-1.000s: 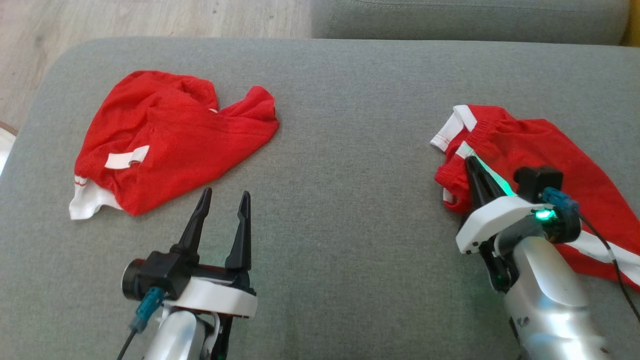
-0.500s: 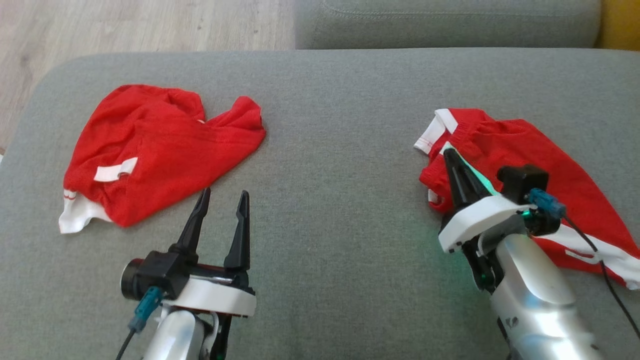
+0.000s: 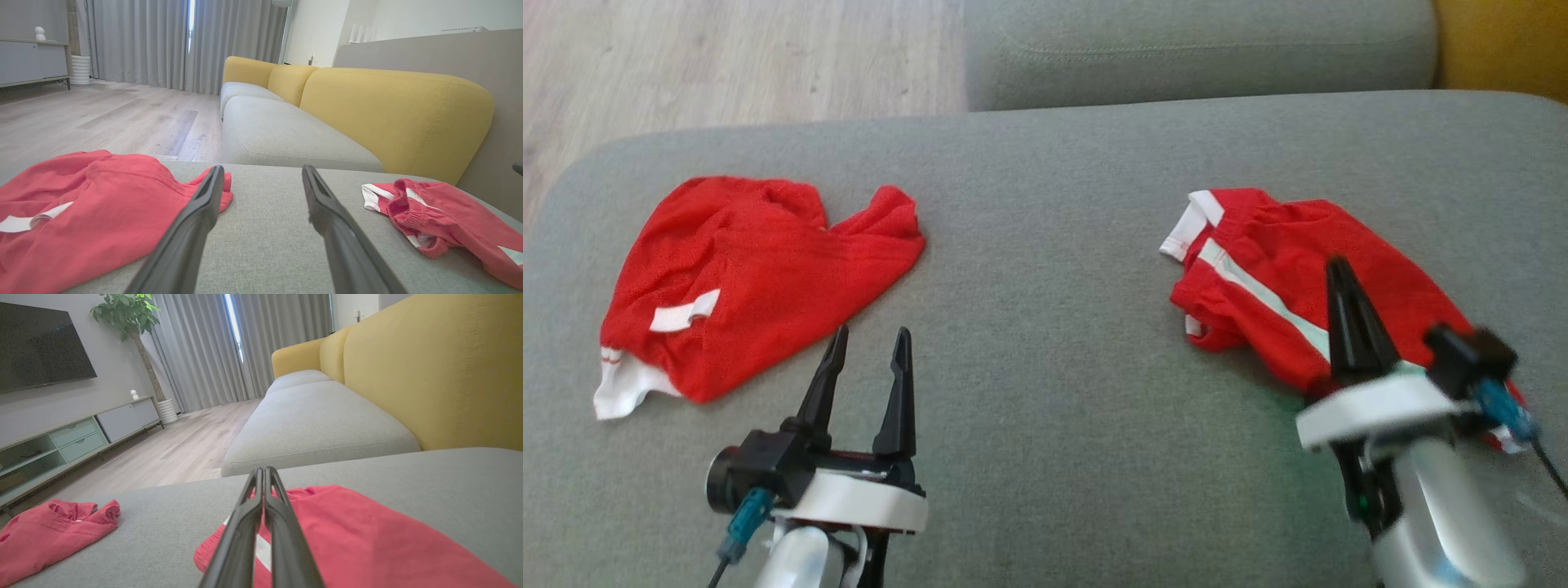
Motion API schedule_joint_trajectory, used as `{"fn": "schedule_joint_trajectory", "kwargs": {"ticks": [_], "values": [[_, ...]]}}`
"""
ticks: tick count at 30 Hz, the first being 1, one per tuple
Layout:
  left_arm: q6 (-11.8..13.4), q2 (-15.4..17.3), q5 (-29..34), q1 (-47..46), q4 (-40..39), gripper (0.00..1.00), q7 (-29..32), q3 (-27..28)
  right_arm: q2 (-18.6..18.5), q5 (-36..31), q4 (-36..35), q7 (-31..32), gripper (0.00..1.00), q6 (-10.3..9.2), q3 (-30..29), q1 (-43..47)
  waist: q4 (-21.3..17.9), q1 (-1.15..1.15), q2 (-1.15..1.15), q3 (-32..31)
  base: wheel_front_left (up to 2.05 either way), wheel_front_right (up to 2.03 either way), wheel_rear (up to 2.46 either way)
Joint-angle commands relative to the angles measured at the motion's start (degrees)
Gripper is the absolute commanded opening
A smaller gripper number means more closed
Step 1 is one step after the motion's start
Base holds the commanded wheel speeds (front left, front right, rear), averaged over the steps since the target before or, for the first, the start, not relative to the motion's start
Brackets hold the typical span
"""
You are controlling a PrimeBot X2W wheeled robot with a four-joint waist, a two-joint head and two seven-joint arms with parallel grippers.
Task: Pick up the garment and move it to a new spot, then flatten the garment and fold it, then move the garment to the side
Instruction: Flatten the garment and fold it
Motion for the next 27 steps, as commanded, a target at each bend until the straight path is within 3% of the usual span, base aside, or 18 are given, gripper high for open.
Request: {"fn": "schedule_joint_trajectory", "kwargs": {"ticks": [1,2,3,13,20,27], "values": [[0.17,0.10,-0.18,-1.23,-2.00,1.00,-0.54,2.04,0.35,0.09,-2.79,-0.61,0.00,-0.05,0.71,-0.04,-0.56,0.00,0.00,-0.56,0.00,0.00,0.00],[0.11,0.10,-0.19,-0.97,-1.93,1.00,-0.54,2.04,0.43,0.20,-3.75,-0.62,0.42,-0.05,0.41,1.42,-0.76,0.00,0.00,-0.81,0.00,0.00,0.00],[0.07,0.10,-0.17,-0.70,-1.87,1.00,-0.54,2.04,0.51,0.38,-4.65,-0.62,1.00,-0.05,0.15,2.81,-0.94,0.00,0.00,-1.02,0.00,0.00,0.00],[-0.19,0.10,-0.11,1.13,-1.48,1.00,-0.54,2.06,0.83,1.03,-8.98,-0.63,1.00,-0.05,1.05,9.03,-1.89,0.00,0.00,-2.17,0.00,0.00,0.00],[-0.36,0.10,-0.08,0.65,-1.74,1.00,-0.54,1.39,0.84,0.57,-9.07,-0.12,1.00,-0.05,0.94,7.99,-1.17,0.00,0.00,-1.33,0.00,0.00,0.00],[-0.48,0.10,-0.02,-1.17,-1.21,1.00,-0.54,0.15,0.84,-2.23,-4.85,5.18,1.00,-0.05,0.74,1.64,1.31,0.00,0.00,1.61,0.00,0.00,0.00]]}}
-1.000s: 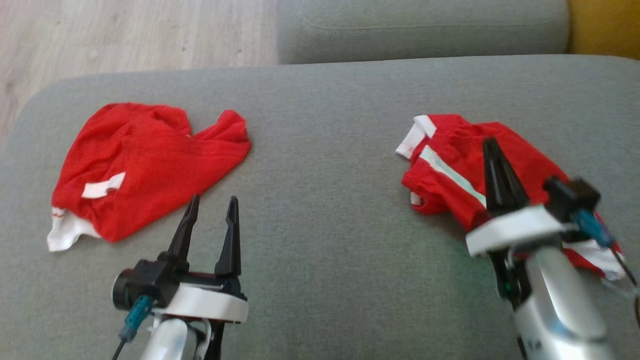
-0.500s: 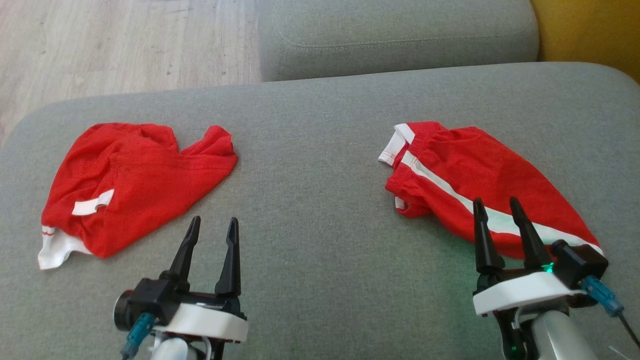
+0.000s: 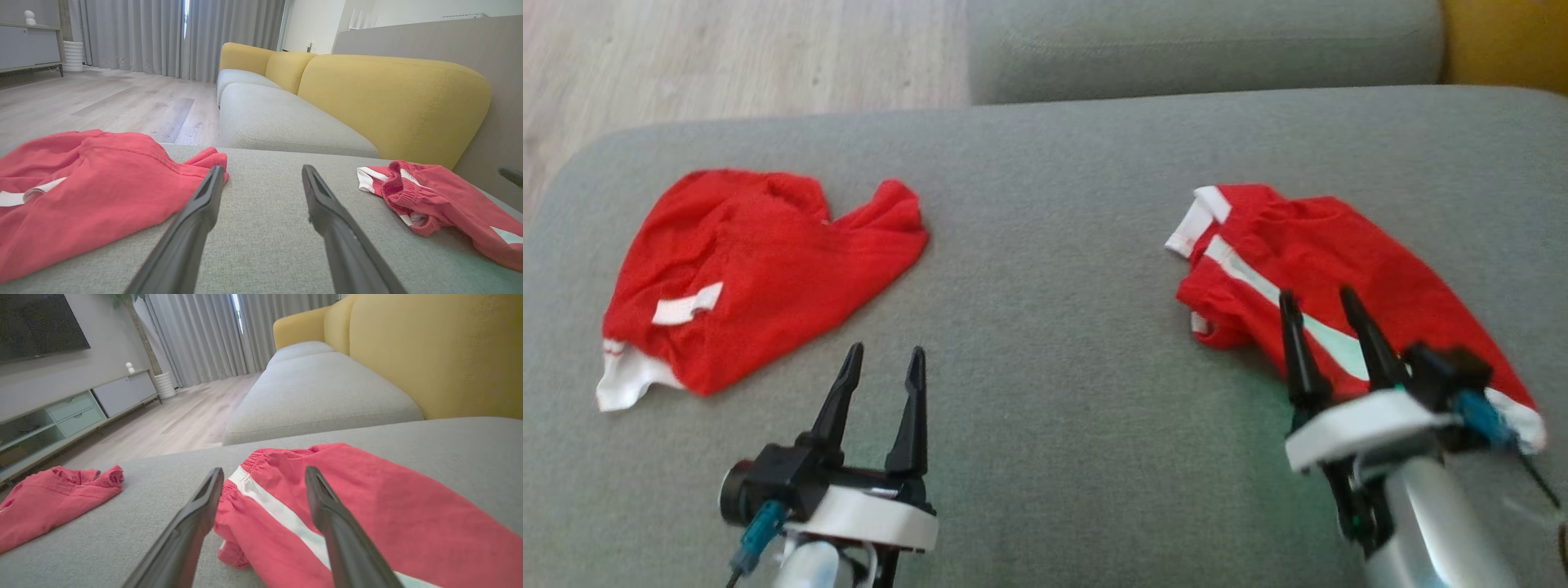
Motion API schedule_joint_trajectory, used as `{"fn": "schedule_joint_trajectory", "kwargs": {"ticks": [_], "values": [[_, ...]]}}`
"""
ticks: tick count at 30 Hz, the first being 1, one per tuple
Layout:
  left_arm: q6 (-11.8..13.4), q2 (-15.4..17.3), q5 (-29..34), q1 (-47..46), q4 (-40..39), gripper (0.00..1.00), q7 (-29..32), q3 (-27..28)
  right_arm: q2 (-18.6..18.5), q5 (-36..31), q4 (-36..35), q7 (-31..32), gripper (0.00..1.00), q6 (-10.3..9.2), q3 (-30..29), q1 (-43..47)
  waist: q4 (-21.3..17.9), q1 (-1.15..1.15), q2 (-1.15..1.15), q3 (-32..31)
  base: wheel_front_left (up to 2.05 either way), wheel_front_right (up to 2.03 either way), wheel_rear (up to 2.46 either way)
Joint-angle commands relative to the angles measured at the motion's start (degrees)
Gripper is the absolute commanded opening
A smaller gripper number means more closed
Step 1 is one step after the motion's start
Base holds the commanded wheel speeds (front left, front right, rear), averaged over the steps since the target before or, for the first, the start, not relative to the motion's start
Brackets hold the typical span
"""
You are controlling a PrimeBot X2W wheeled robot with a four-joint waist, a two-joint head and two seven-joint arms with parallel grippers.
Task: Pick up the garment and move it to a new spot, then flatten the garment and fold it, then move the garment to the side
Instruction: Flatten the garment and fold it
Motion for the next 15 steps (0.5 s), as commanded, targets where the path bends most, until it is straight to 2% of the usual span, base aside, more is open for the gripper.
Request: {"fn": "schedule_joint_trajectory", "kwargs": {"ticks": [1,9,15], "values": [[-0.23,0.09,-0.02,-2.98,-1.55,1.00,-0.54,1.37,-0.12,-0.35,-0.82,0.78,1.00,-0.05,1.09,-3.76,1.02,0.00,0.00,1.06,0.00,0.00,0.00],[0.03,0.09,-0.66,-4.72,-0.74,1.00,-0.54,0.00,-1.08,-0.56,9.06,6.77,1.00,-0.05,1.59,-10.59,3.94,0.00,0.00,3.33,0.00,0.00,0.00],[0.25,0.09,-0.81,-5.35,-0.63,1.00,-0.54,-0.26,-1.44,-0.46,15.45,6.66,1.00,-0.05,2.33,-13.77,4.75,0.00,0.00,4.33,0.00,0.00,0.00]]}}
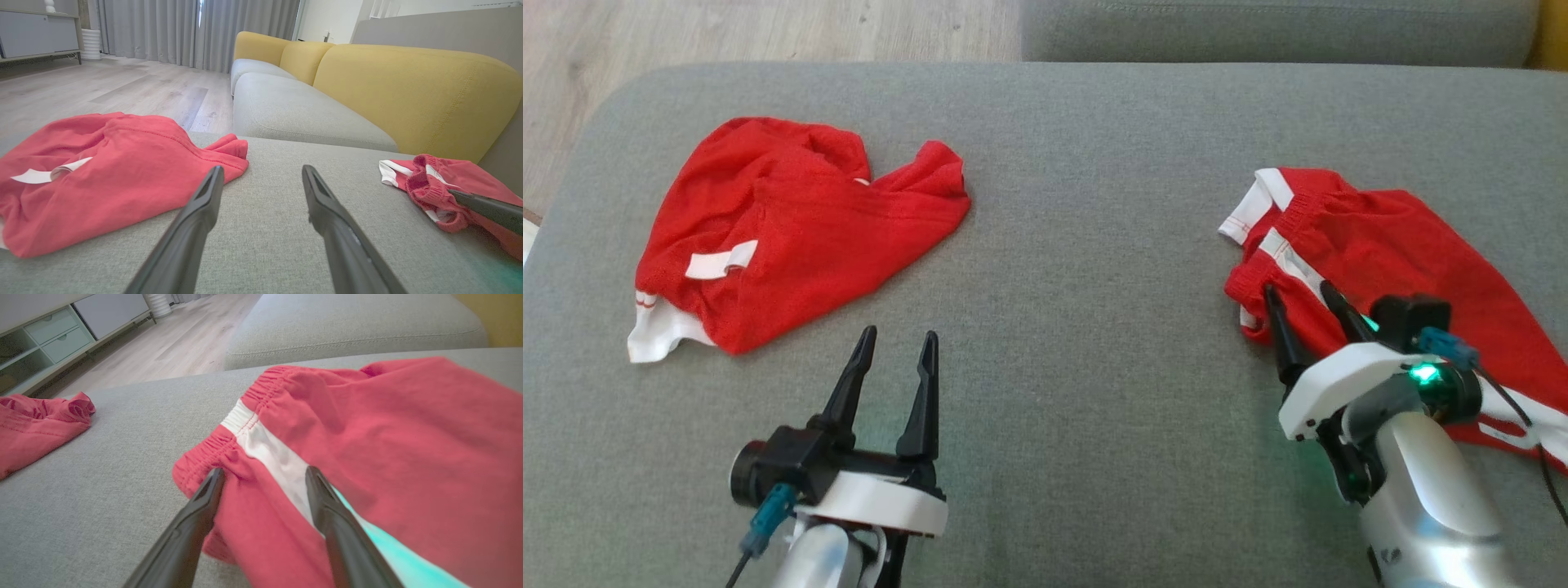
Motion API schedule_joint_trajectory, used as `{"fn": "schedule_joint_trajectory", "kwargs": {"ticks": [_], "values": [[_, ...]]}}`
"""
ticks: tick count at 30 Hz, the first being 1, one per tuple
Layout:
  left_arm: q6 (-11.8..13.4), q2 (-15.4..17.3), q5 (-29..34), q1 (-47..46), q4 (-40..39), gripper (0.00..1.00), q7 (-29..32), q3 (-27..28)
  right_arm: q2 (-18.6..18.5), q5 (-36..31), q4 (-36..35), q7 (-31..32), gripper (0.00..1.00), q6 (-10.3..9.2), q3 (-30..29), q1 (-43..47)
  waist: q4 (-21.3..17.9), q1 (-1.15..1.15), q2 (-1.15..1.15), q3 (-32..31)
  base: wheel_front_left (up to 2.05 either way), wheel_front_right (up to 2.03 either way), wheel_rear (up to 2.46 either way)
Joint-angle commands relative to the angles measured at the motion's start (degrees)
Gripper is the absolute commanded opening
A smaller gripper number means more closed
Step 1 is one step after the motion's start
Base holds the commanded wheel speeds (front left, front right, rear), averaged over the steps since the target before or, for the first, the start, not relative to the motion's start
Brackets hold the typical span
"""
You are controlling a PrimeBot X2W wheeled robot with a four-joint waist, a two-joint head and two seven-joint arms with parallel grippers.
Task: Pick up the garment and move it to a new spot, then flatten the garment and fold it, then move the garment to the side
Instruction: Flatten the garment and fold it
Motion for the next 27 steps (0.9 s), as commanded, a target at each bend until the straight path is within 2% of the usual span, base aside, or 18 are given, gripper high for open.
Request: {"fn": "schedule_joint_trajectory", "kwargs": {"ticks": [1,5,6,7,12,16,27], "values": [[0.17,0.09,-0.31,-2.88,-1.49,1.00,-0.54,1.62,0.00,0.19,-0.50,-0.87,1.00,-0.05,1.74,-2.74,0.11,-0.01,0.00,0.25,0.00,0.00,0.00],[0.32,0.09,-0.27,-3.21,-1.57,1.00,-0.54,1.41,0.22,0.27,3.27,-1.86,1.00,-0.05,2.55,-4.71,0.04,-0.01,0.00,0.80,0.00,0.00,0.00],[0.34,0.09,-0.25,-3.33,-1.55,1.00,-0.54,1.34,0.29,0.37,4.12,-2.17,0.34,-0.05,2.76,-5.20,-0.01,-0.01,0.00,0.89,0.00,0.00,0.00],[0.36,0.09,-0.22,-3.44,-1.50,1.00,-0.54,1.26,0.36,0.59,4.82,-2.71,0.00,-0.05,3.01,-5.65,-0.05,-0.01,0.00,0.94,0.00,0.00,0.00],[0.43,0.09,-0.15,-3.78,-1.22,1.00,-0.54,1.30,0.81,3.33,5.67,-6.59,0.00,-0.05,5.70,-7.13,-0.45,-0.01,0.00,0.64,0.00,0.00,0.00],[0.40,0.09,-0.09,-3.21,-0.85,1.00,-0.54,1.77,1.11,7.66,2.43,-8.65,0.00,-0.05,11.61,-6.35,-1.25,-0.01,0.00,-0.78,0.00,0.00,0.00],[0.35,0.09,-0.34,-2.23,-0.83,1.00,-0.54,2.07,1.26,16.99,-7.76,-3.57,0.00,-0.05,30.08,-0.89,-1.85,-0.01,0.00,-3.31,0.00,0.00,0.00]]}}
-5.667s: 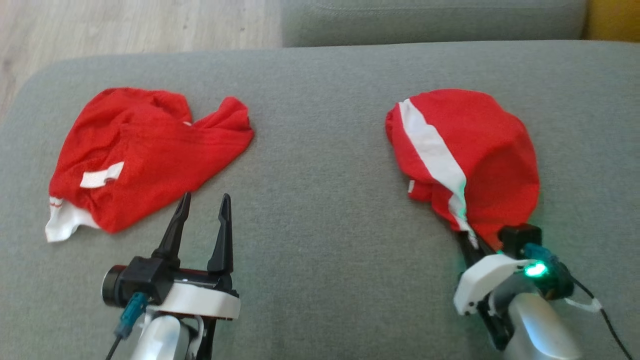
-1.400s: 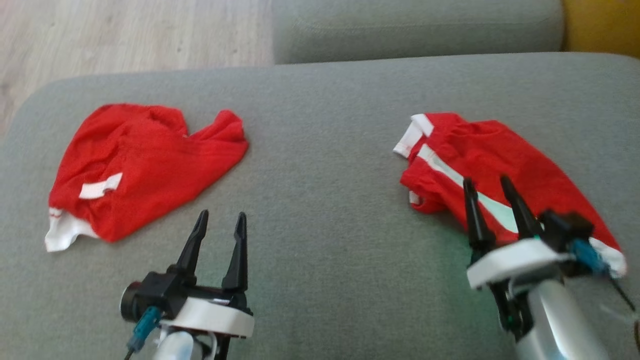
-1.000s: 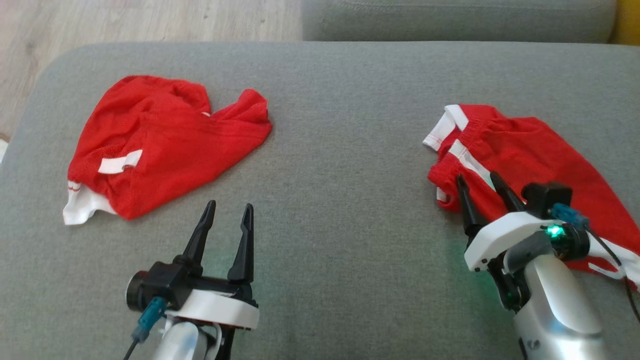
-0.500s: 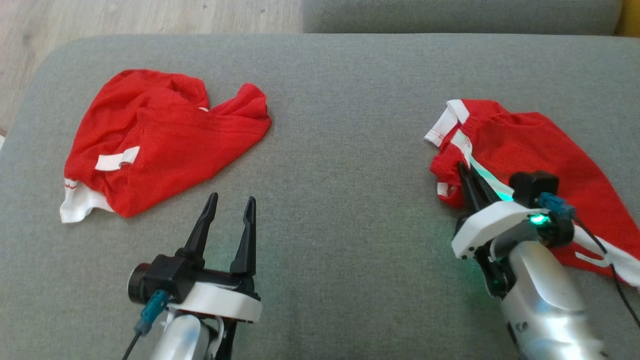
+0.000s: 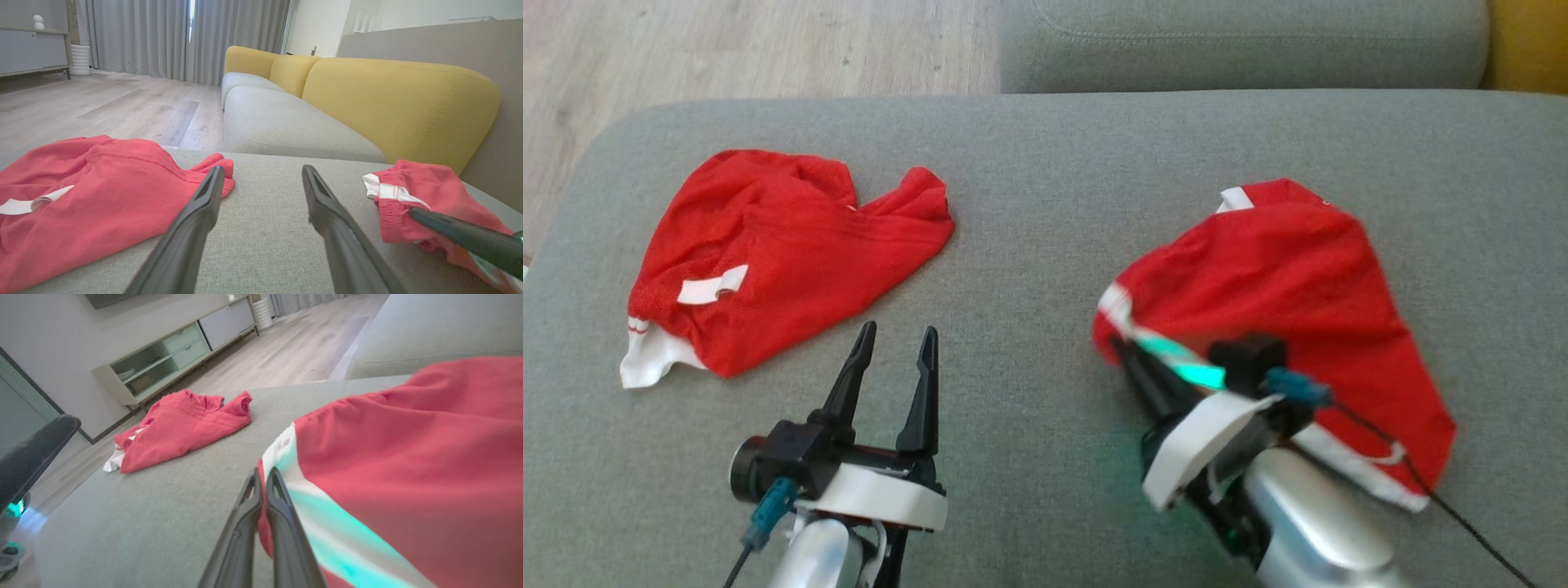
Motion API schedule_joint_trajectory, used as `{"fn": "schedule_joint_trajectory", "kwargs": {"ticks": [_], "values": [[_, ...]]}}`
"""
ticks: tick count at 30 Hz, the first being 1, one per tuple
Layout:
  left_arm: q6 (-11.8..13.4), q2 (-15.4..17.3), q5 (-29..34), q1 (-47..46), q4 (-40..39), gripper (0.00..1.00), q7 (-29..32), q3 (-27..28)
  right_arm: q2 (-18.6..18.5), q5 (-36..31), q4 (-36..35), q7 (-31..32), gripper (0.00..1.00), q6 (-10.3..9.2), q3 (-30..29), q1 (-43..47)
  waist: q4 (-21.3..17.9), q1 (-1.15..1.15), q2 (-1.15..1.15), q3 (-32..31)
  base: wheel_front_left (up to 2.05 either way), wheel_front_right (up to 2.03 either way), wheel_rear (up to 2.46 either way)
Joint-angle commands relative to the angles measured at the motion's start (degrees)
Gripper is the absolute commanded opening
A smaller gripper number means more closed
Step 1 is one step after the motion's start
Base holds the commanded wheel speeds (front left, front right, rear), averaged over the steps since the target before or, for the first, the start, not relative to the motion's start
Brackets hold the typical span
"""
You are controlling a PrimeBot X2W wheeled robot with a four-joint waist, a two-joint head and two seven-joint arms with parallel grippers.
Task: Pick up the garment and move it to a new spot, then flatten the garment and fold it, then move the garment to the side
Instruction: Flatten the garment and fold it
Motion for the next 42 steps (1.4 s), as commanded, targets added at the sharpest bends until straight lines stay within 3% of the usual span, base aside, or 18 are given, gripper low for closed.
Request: {"fn": "schedule_joint_trajectory", "kwargs": {"ticks": [1,9,10,11,15,20,24,30,35,42], "values": [[0.16,0.10,-0.25,-1.16,-1.65,1.00,-0.54,2.22,1.01,1.00,-2.45,0.57,0.00,-0.04,2.55,-1.12,0.08,0.00,0.00,-0.23,0.00,0.00,0.00],[0.01,0.10,-0.24,-0.51,-1.73,1.00,-0.54,2.43,1.02,5.52,-1.54,3.60,0.00,-0.04,13.52,-1.21,0.51,0.00,0.00,-0.59,0.00,0.00,0.00],[0.02,0.10,-0.25,-0.42,-1.71,1.00,-0.54,2.46,1.02,5.75,-0.80,4.02,0.38,-0.04,14.91,-1.44,0.49,0.00,0.00,-0.65,0.00,0.00,0.00],[0.04,0.10,-0.25,-0.33,-1.70,1.00,-0.54,2.52,1.02,5.66,-0.10,3.87,1.00,-0.04,16.02,-1.77,0.44,0.00,0.00,-0.72,0.00,0.00,0.00],[0.25,0.10,-0.27,-0.04,-1.64,1.00,-0.54,2.76,1.02,6.75,1.41,2.21,1.00,-0.04,18.06,-2.84,-0.04,0.00,0.00,-1.02,0.00,0.00,0.00],[0.35,0.10,-0.36,0.19,-2.05,1.00,-0.54,3.26,-0.93,7.83,0.88,-2.40,1.00,-0.04,13.71,-4.91,-1.43,0.00,0.00,-1.51,0.00,0.00,0.00],[0.44,0.10,-0.41,0.38,-2.54,1.00,-0.54,3.93,-4.08,6.75,-0.65,-5.74,1.00,-0.04,7.02,-5.89,-2.91,0.00,0.00,-2.26,0.00,0.00,0.00],[0.38,0.10,-0.27,0.90,-3.55,1.00,-0.54,4.64,-7.28,1.04,-2.96,-8.20,1.00,-0.04,-8.33,-3.68,-4.84,0.00,0.00,-3.32,0.00,0.00,0.00],[0.35,0.10,-0.32,1.34,-4.09,1.00,-0.54,4.58,-4.94,-5.90,-3.73,-8.61,1.00,-0.04,-21.11,2.73,-5.46,0.00,0.00,-3.50,0.00,0.00,0.00],[0.14,0.10,-0.07,1.38,-4.15,1.00,-0.54,4.09,-0.69,-11.52,-7.48,-8.31,1.00,-0.04,-28.80,7.44,-5.59,0.00,0.00,-2.41,0.00,0.00,0.00]]}}
